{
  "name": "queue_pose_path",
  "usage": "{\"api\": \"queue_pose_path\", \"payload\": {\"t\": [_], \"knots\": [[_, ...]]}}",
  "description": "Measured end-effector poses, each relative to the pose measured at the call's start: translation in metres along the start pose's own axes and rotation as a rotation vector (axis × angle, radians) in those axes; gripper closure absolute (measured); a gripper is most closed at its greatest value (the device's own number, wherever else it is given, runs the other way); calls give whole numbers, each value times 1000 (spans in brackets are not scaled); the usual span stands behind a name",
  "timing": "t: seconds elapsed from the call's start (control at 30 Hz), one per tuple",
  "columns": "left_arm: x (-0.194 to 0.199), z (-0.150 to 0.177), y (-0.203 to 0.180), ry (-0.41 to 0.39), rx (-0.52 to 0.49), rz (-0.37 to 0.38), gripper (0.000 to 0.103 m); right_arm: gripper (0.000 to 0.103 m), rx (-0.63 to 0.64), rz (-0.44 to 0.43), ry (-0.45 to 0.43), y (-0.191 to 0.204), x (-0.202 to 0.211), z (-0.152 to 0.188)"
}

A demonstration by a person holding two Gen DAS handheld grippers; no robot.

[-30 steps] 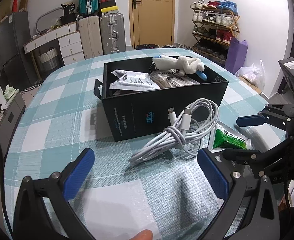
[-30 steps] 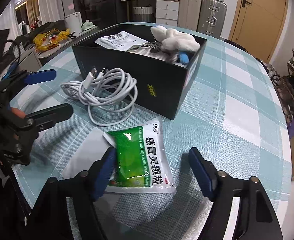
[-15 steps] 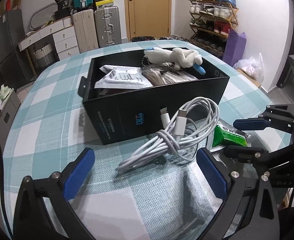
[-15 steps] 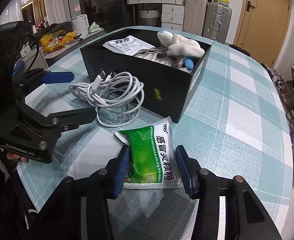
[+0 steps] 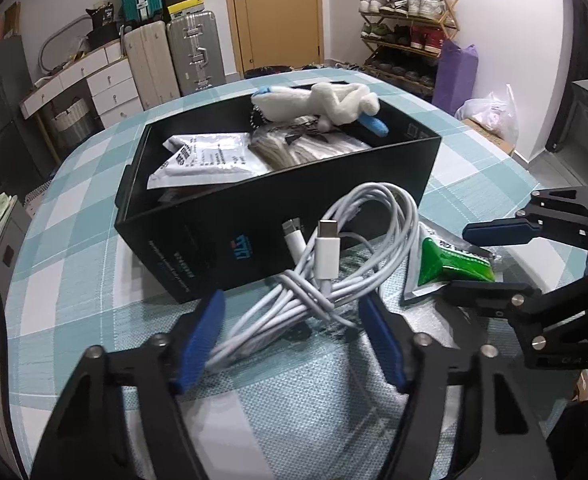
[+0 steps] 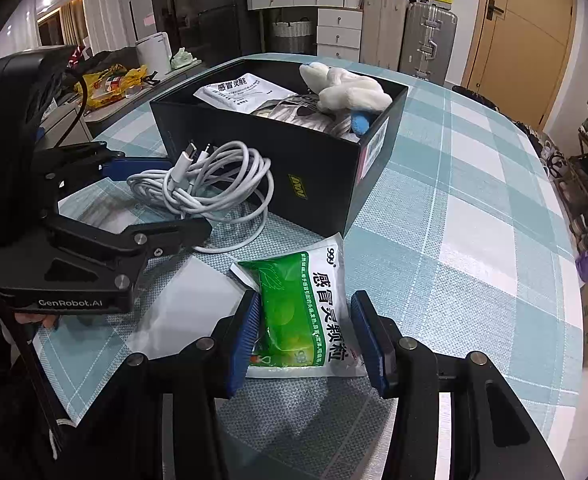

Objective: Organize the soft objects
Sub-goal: 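Grasp the white USB cable bundle with the left gripper while the right gripper holds the packet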

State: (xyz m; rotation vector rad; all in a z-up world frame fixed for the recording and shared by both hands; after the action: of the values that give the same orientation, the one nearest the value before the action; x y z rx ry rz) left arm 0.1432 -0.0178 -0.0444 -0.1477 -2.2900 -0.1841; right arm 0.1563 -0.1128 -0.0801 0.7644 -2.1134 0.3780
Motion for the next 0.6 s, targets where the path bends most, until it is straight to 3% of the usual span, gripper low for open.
{"api": "queue_pose_path", "payload": {"t": [0.17, 0.43, 0.6], "knots": [[7, 0, -4, -24, -18, 19, 55, 55, 2, -1, -2, 1, 1, 0], [14, 3, -5, -39, -7, 63, 67, 56, 4, -4, -9, 3, 3, 1], [19, 5, -2, -46, 10, 81, 69, 63, 7, -15, -19, 3, 5, 1]]}}
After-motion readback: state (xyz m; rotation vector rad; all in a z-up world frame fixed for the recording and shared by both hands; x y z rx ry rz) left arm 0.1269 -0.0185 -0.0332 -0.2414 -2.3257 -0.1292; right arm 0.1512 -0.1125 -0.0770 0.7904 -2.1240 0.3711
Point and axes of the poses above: each gripper's, at about its wrist camera, not at the fingertips, and x roughly against the way its jaws point, y to its left, z to its underside, the point moved 5 cm from there along -x, roughly the way its jaws point, and after that the axes turned 3 degrees about -x, right-handed, at the moved point
